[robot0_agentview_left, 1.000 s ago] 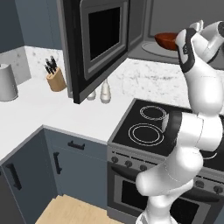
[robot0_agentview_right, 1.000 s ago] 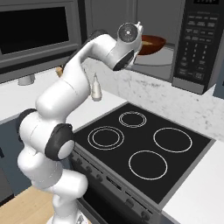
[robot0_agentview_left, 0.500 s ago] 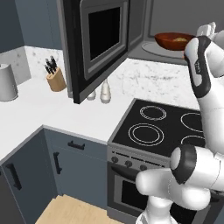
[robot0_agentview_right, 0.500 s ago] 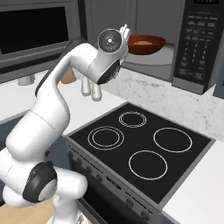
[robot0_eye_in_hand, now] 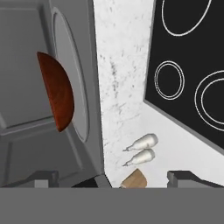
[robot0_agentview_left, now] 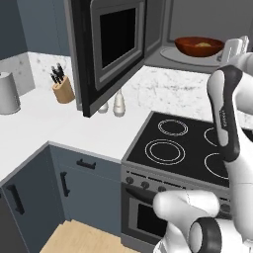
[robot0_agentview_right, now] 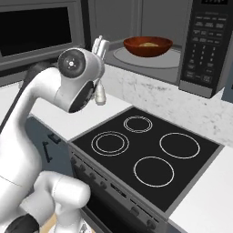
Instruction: Pick the potato from the sink and place it in the bowl. Then pick the bowl and place it in the microwave. Then close the microwave door and press the start button.
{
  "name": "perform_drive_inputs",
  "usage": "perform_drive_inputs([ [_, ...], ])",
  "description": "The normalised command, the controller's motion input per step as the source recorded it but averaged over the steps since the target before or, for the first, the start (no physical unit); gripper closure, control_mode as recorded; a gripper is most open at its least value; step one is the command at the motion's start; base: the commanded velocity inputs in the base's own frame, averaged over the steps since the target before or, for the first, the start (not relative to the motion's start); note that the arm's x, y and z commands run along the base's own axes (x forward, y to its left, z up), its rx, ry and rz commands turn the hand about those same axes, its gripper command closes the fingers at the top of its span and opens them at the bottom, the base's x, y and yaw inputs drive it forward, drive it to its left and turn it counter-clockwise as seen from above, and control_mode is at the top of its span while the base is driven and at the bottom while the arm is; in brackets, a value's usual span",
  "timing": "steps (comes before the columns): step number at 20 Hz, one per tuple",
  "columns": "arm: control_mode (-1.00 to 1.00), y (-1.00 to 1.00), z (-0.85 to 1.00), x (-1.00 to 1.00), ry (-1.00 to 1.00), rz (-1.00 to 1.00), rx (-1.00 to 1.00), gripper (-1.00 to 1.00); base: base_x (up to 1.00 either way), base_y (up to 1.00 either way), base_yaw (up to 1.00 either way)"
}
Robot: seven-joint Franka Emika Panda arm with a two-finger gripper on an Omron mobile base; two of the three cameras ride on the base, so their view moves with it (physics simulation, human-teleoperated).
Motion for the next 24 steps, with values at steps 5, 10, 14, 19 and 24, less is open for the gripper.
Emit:
perform_drive_inputs([
  [5,-1.00,0.58,0.08,-0.98,0.00,-0.02,0.00,-1.00,0.00,0.00,0.00],
  [10,-1.00,0.62,0.11,-0.95,0.00,-0.04,0.00,-1.00,0.00,0.00,0.00],
  [14,-1.00,0.57,0.28,-0.86,0.00,-0.02,0.00,-1.00,0.00,0.00,0.00],
  [19,-1.00,0.53,0.34,-0.81,-0.01,-0.07,0.00,-1.00,0.00,0.00,0.00],
  [24,-1.00,0.68,0.25,-0.64,-0.13,-0.13,-0.01,-1.00,0.00,0.00,0.00],
])
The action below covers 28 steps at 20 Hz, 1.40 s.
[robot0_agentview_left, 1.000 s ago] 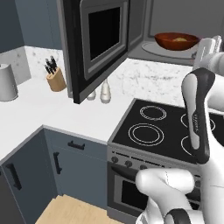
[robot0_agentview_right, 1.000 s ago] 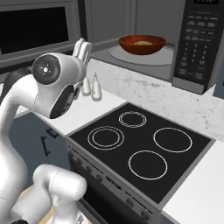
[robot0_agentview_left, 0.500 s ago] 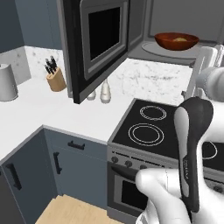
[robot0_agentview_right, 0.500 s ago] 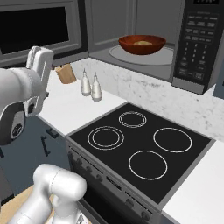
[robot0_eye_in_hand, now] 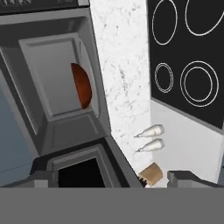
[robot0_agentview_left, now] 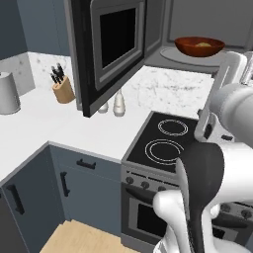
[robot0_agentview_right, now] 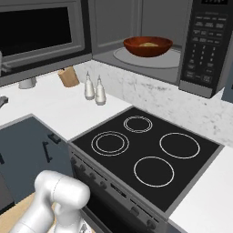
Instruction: Pick the potato from the sink and place it in the bowl. Then pick the bowl and place it in the microwave. Then close the microwave door and press the start button.
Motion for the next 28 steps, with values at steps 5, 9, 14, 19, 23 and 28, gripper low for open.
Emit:
perform_drive_inputs([
  [5,-1.00,0.74,0.06,-0.48,-0.16,-0.15,-0.08,-1.00,0.00,0.00,0.00],
  [9,-1.00,0.69,0.00,-0.08,-0.13,-0.14,-0.12,-1.00,0.00,0.00,0.00],
  [14,-1.00,0.76,0.00,0.01,-0.10,-0.23,-0.13,-1.00,0.00,0.00,0.00],
  [19,-1.00,0.80,-0.06,0.14,-0.11,-0.23,-0.08,-1.00,0.00,0.00,0.00],
  [23,-1.00,0.75,-0.24,0.34,-0.13,-0.15,0.00,-1.00,0.00,0.00,0.00],
  [28,-1.00,0.54,-0.30,0.30,-0.07,-0.10,0.04,-1.00,0.00,0.00,0.00],
])
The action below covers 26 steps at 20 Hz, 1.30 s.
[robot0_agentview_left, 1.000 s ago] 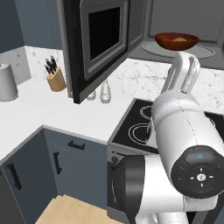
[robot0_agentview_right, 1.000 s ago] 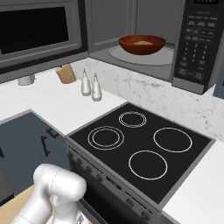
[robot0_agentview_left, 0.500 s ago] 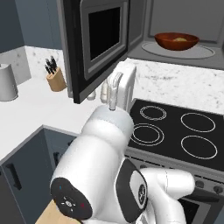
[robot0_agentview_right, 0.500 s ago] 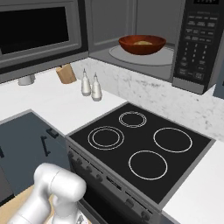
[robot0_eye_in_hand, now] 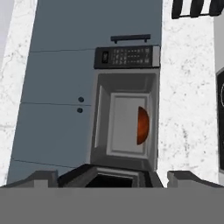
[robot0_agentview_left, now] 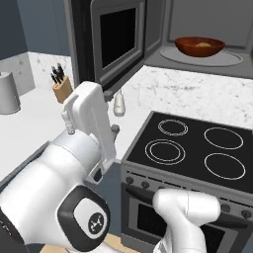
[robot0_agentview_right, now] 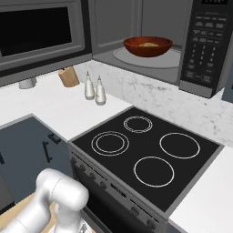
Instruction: Pick the potato from the sink and place it in the bowl. Then pick the bowl and place it in the microwave. Then close the microwave door and press the start button.
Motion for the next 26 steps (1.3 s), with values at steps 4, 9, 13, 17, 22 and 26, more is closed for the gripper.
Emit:
perform_drive_inputs([
  [4,-1.00,0.31,-0.39,0.71,0.00,-0.02,0.06,-1.00,0.00,0.00,0.00],
  [9,-1.00,0.57,-0.12,0.64,0.00,0.00,0.01,-1.00,0.00,0.00,0.00],
  [13,-1.00,0.53,-0.06,0.85,0.06,0.00,0.01,-1.00,0.00,0.00,0.00],
  [17,-1.00,0.61,-0.22,0.88,0.03,0.00,0.00,-1.00,0.00,0.00,0.00],
  [22,-1.00,0.37,-0.19,0.83,0.00,0.00,0.01,-1.00,0.00,0.00,0.00],
  [26,-1.00,0.21,-0.19,0.79,0.03,0.00,0.01,-1.00,0.00,0.00,0.00],
])
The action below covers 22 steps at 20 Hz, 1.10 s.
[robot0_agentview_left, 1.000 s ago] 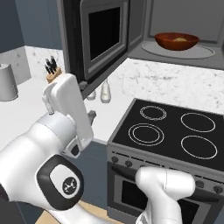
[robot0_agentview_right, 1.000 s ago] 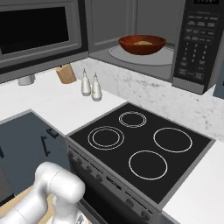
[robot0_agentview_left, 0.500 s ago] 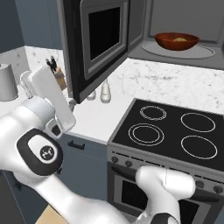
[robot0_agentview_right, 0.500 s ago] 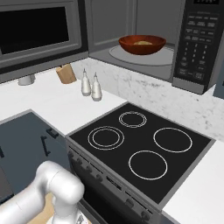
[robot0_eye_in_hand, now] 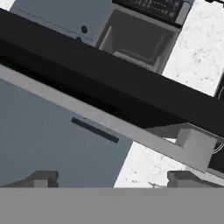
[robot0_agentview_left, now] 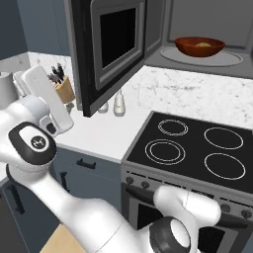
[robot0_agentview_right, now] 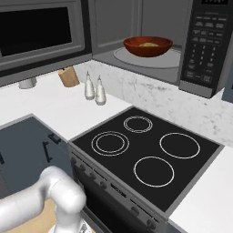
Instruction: Pick the potato from the sink and place it in the bowl. Then pick the bowl and place it in the microwave. Then close the microwave door and press the start button.
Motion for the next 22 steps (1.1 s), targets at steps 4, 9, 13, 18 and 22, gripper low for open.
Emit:
perform_drive_inputs([
  [4,-1.00,0.00,-0.16,0.74,0.02,-0.02,0.01,-1.00,0.00,0.00,0.00],
  [9,-1.00,-0.44,0.00,0.33,-0.02,-0.04,0.03,-1.00,0.00,0.00,0.00],
  [13,-1.00,-0.59,0.00,0.10,-0.01,-0.03,0.06,-1.00,0.00,0.00,0.00],
  [18,-1.00,-0.84,0.08,-0.06,-0.05,-0.02,0.15,-1.00,0.00,0.00,0.00],
  [22,-1.00,-0.87,0.14,-0.07,-0.05,-0.01,0.17,-1.00,0.00,0.00,0.00],
])
